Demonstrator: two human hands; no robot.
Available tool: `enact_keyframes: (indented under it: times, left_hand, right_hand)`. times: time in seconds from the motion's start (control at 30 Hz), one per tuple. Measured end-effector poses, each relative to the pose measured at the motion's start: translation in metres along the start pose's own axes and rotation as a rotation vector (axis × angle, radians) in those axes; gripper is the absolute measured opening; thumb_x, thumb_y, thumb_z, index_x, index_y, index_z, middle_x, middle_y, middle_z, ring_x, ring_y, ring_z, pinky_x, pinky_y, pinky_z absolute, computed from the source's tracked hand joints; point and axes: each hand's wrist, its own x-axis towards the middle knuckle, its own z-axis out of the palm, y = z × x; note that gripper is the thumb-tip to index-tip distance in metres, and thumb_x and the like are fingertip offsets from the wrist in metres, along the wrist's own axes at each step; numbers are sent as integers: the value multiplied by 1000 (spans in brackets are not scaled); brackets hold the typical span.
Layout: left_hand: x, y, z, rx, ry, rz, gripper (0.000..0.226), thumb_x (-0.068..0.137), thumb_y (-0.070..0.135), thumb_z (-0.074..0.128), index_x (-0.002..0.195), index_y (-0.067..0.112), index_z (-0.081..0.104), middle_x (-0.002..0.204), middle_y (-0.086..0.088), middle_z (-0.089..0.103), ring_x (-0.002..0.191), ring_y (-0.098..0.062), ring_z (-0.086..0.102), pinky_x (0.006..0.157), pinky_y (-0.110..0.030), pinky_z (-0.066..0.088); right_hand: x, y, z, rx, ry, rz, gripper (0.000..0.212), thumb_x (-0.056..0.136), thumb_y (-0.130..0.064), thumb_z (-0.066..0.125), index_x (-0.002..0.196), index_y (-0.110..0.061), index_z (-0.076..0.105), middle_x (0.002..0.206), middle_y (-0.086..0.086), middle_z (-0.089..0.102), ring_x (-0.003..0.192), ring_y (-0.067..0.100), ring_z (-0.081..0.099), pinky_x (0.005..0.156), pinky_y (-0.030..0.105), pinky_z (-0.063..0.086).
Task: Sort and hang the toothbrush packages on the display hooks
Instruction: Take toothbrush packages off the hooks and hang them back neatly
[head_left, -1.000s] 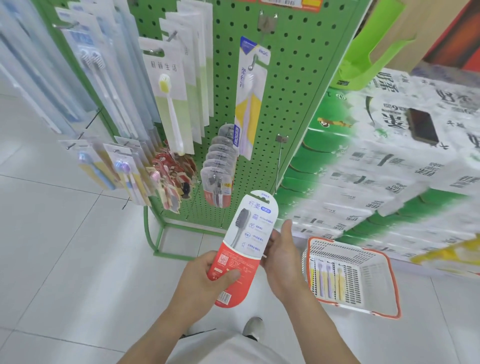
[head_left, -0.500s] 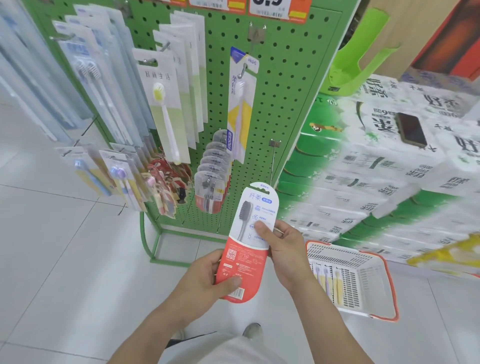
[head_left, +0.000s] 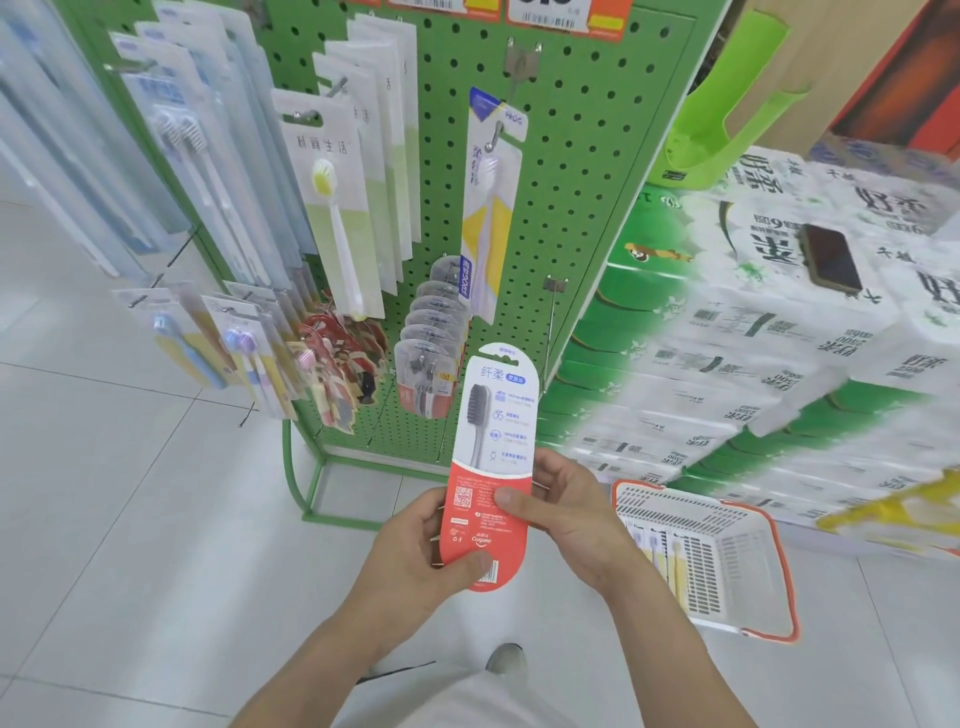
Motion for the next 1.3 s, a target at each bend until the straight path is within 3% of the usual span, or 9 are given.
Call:
enact_keyframes:
  times: [0.1, 0.4, 0.53, 0.7, 0.8, 0.93, 1.0, 1.13, 1.3]
  left_hand:
    - [0, 1, 0, -61, -14, -2, 62, 72, 5, 82, 130, 10, 58, 117, -12, 73, 107, -32, 71, 89, -38, 58]
    - [-1, 0, -2, -99, -41, -20, 67, 69, 6, 85, 130, 10, 57, 118, -14, 73, 110, -34, 69, 89, -38, 58]
    - [-4, 0, -1, -29, -48, -4, 66, 71, 9, 86, 130, 15, 58, 118, -9, 73, 109, -30, 70, 90, -39, 58]
    - [-7, -3, 0, 16, -29, -6, 65, 71, 11, 86, 129, 18, 58, 116, -5, 74, 105, -26, 72, 86, -34, 59]
    - [-5, -5, 1, 44, 33, -13, 58, 73, 7, 88, 124, 15, 61, 110, -6, 76, 101, -25, 73, 83, -31, 59]
    - [-3, -10, -2, 123, 135, -24, 43, 76, 9, 87, 113, 17, 67, 101, -1, 78, 93, -22, 75, 79, -29, 60]
    - [-3, -13, -4, 154, 115, -33, 44, 75, 15, 86, 114, 18, 67, 102, -1, 78, 93, -21, 75, 82, -34, 60]
    - [-4, -18, -4, 203, 72, -76, 36, 82, 3, 81, 114, 16, 67, 101, -4, 78, 93, -22, 75, 87, -40, 59]
    - [-5, -21, -5, 248, -31, -118, 35, 82, 19, 79, 115, 18, 68, 106, -4, 77, 100, -24, 73, 96, -44, 56]
  right_hand:
    - [-3, 1, 0, -28, -23, -12, 50, 75, -4, 83, 121, -2, 64, 114, 17, 74, 101, 27, 71, 87, 37, 60]
    - [-7, 5, 7, 16, 35, 1, 26, 94, -27, 69, 115, -12, 71, 114, 27, 68, 93, 32, 64, 90, 58, 49]
    - [-7, 10, 5, 32, 23, 13, 30, 91, -31, 68, 115, -13, 70, 116, 33, 64, 94, 34, 59, 87, 53, 42]
    - [-8, 15, 2, 15, 26, 26, 35, 88, -29, 70, 117, -9, 69, 114, 28, 68, 95, 32, 65, 98, 68, 43]
    - [-9, 16, 1, 1, 21, 15, 40, 84, -22, 74, 118, -2, 67, 111, 24, 72, 96, 33, 67, 98, 62, 47]
    - [-12, 17, 0, -52, -49, 3, 46, 76, -10, 81, 118, 1, 66, 114, 17, 74, 104, 32, 70, 91, 41, 58]
    - [-12, 15, -1, -103, -38, 3, 51, 73, -9, 87, 119, -4, 66, 114, 12, 75, 109, 36, 69, 95, 45, 57]
    - [-12, 8, 2, -140, 90, -20, 55, 73, -13, 89, 121, -13, 62, 114, 2, 75, 110, 28, 69, 92, 47, 59]
    - [-12, -4, 1, -64, 225, -108, 35, 81, -7, 81, 113, -7, 66, 106, 6, 78, 101, 27, 73, 87, 42, 60]
